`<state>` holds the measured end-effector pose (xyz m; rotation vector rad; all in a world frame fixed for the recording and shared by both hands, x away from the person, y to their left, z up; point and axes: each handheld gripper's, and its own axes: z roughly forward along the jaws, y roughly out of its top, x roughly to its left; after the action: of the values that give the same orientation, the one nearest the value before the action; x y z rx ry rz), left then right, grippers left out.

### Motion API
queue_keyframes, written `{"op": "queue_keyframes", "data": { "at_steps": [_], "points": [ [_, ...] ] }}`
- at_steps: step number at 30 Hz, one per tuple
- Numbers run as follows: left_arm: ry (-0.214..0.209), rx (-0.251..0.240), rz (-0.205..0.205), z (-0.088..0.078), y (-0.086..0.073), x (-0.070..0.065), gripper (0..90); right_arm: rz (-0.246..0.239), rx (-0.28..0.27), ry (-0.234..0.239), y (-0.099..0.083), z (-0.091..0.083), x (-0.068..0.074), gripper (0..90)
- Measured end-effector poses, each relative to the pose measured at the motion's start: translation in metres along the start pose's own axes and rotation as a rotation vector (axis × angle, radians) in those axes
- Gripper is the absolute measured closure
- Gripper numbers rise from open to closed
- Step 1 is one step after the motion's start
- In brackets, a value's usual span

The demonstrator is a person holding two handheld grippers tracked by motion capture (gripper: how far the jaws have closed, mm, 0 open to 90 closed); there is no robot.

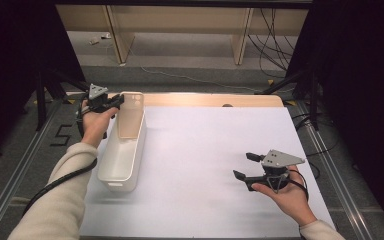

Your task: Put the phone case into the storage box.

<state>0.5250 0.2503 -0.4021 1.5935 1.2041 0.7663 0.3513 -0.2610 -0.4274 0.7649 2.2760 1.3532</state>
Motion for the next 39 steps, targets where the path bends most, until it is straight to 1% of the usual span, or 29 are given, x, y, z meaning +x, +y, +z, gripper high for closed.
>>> {"op": "queue_keyframes", "data": {
  "at_steps": [8, 15, 22, 27, 31, 35, 39],
  "points": [
    [0.005, 0.019, -0.001, 0.0007, -0.0027, 0.0026, 79.7, 0.003, -0.001, 0.004, -0.0004, 0.0011, 0.0002, 25.5],
    [0.011, 0.027, 0.014, 0.0017, -0.0021, 0.0027, 79.1, 0.002, 0.001, 0.004, -0.0003, 0.0010, 0.0005, 25.5],
    [0.023, 0.041, 0.044, 0.0026, -0.0021, 0.0022, 77.8, 0.002, 0.000, 0.004, -0.0003, 0.0011, 0.0005, 25.5],
    [0.040, 0.052, 0.067, 0.0040, -0.0043, 0.0022, 75.3, 0.003, 0.002, 0.004, -0.0004, 0.0012, 0.0005, 25.5],
    [0.050, 0.061, 0.094, 0.0050, -0.0053, 0.0019, 73.9, 0.001, 0.005, 0.003, -0.0004, 0.0011, 0.0005, 25.5],
    [0.052, 0.067, 0.115, 0.0062, -0.0060, 0.0016, 72.6, 0.001, 0.005, 0.005, -0.0006, 0.0013, 0.0006, 25.5],
    [0.057, 0.085, 0.129, 0.0071, -0.0084, 0.0023, 71.0, 0.001, 0.006, 0.003, -0.0005, 0.0011, 0.0004, 25.5]
  ]
}}
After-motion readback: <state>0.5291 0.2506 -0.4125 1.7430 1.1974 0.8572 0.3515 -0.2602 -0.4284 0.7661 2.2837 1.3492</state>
